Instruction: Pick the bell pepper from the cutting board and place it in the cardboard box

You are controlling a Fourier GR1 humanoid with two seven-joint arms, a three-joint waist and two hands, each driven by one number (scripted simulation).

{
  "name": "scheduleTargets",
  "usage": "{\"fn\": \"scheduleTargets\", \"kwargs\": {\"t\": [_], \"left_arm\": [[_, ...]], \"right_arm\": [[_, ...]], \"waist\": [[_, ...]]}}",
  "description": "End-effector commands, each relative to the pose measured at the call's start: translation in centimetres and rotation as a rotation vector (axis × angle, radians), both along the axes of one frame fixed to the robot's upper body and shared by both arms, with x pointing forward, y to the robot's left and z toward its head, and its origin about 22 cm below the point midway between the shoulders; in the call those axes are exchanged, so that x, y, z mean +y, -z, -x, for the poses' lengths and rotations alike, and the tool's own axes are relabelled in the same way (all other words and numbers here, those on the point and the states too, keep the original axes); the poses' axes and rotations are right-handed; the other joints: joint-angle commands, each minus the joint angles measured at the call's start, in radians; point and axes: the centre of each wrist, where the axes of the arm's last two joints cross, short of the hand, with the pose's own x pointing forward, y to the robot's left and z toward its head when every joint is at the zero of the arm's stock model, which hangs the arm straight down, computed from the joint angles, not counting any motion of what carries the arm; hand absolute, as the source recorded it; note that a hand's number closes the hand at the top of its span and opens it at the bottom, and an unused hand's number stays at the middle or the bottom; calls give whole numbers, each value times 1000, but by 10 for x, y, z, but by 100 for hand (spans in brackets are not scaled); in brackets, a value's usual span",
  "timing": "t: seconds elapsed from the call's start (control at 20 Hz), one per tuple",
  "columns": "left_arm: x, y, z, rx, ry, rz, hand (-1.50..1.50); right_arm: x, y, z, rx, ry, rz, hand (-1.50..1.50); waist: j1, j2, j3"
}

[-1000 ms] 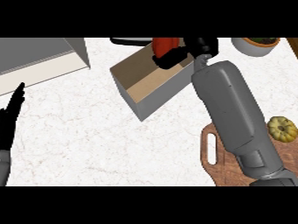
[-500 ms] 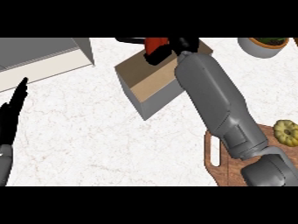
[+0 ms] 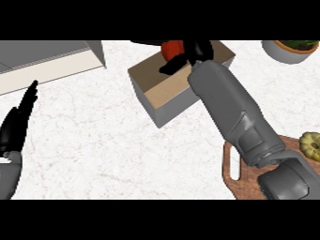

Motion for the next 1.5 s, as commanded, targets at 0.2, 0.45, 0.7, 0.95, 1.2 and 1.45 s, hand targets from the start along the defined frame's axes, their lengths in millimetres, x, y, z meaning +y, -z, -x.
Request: {"fn": "scheduleTargets", "kwargs": {"t": [0.2, 0.45, 0.7, 0.95, 1.2, 1.45], "left_arm": [[6, -2, 4, 5, -16, 1, 0], [8, -1, 1, 14, -29, -6, 0], [6, -1, 7, 19, -44, -13, 0], [41, -6, 21, 15, -73, -18, 0], [27, -2, 22, 33, -97, -14, 0], [32, -6, 24, 27, -104, -19, 0]], "right_arm": [[1, -8, -3, -176, -14, -131, -150], [-13, -17, -7, -298, 63, -321, -150], [-70, -9, -14, -310, 64, -429, -150], [-125, -10, -15, -333, 109, -490, -150], [-177, 12, -4, -289, 155, -461, -150], [-258, 0, 14, -279, 127, -415, -150]], "waist": [[-1, -4, 1], [-23, -3, 1], [-45, -14, 1], [-62, -21, 1], [-84, -31, 1], [-92, -34, 1]]}}
